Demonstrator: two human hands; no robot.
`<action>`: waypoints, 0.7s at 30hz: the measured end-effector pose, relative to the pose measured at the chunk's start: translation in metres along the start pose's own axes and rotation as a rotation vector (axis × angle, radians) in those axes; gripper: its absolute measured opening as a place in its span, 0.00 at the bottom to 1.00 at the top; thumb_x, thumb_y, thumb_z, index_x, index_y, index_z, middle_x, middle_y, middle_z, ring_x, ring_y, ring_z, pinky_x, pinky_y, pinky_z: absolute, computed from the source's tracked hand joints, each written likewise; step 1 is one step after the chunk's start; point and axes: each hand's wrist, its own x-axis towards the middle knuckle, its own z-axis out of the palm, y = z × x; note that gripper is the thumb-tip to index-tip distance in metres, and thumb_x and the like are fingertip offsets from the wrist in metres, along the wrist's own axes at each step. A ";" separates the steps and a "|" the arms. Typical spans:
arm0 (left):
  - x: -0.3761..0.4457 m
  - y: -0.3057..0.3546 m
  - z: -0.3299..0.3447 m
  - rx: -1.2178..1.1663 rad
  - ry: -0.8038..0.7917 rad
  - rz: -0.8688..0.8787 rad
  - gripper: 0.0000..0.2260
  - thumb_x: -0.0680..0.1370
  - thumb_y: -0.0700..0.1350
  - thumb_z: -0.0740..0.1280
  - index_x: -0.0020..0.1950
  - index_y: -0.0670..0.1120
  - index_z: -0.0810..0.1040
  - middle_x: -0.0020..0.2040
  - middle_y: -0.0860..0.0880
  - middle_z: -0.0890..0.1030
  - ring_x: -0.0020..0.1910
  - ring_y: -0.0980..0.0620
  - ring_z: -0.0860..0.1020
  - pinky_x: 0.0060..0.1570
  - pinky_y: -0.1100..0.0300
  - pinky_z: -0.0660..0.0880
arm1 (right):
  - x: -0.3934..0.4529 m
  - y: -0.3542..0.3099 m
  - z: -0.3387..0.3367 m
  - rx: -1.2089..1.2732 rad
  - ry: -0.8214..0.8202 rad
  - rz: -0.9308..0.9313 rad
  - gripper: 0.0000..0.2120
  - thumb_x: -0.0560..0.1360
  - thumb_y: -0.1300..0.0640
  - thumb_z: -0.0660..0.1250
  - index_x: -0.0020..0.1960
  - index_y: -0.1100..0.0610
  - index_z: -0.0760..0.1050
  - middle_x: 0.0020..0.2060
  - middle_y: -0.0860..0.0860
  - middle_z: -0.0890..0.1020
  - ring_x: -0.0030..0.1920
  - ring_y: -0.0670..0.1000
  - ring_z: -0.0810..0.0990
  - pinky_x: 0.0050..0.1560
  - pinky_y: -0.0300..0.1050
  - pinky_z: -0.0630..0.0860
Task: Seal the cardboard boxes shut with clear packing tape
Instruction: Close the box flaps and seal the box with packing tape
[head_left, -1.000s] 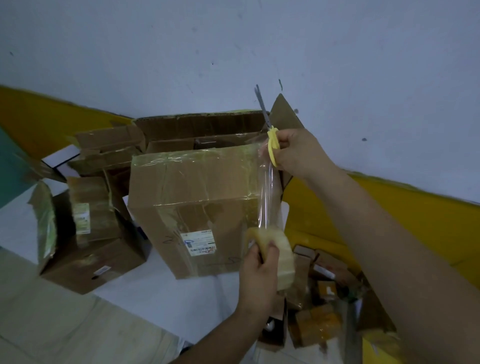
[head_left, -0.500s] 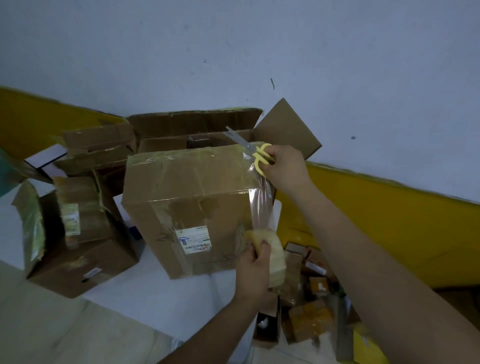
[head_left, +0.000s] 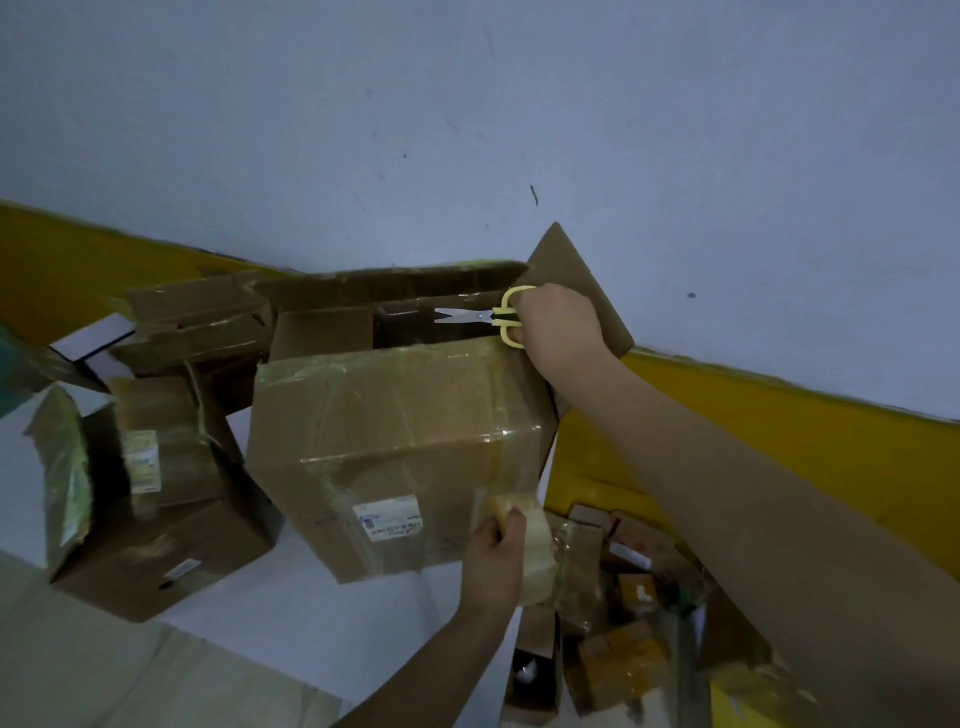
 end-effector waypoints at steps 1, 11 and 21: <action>0.001 -0.003 0.000 0.003 -0.019 -0.008 0.15 0.83 0.50 0.63 0.42 0.41 0.79 0.39 0.43 0.79 0.42 0.44 0.80 0.43 0.57 0.73 | 0.001 -0.001 -0.003 -0.005 0.020 0.005 0.05 0.80 0.56 0.63 0.47 0.57 0.73 0.40 0.53 0.75 0.44 0.55 0.77 0.38 0.45 0.65; 0.010 -0.002 -0.005 -0.007 -0.051 -0.027 0.27 0.70 0.67 0.62 0.51 0.45 0.82 0.46 0.42 0.85 0.48 0.43 0.84 0.57 0.43 0.79 | -0.054 -0.004 0.011 0.268 0.036 -0.166 0.09 0.79 0.52 0.66 0.56 0.55 0.77 0.40 0.49 0.76 0.41 0.51 0.77 0.39 0.42 0.67; 0.015 0.014 -0.009 -0.008 0.008 -0.083 0.28 0.66 0.65 0.71 0.59 0.51 0.74 0.55 0.54 0.78 0.54 0.43 0.83 0.61 0.44 0.78 | -0.101 0.029 0.017 0.427 -0.137 -0.235 0.12 0.80 0.42 0.55 0.44 0.49 0.66 0.38 0.46 0.79 0.36 0.46 0.76 0.34 0.46 0.72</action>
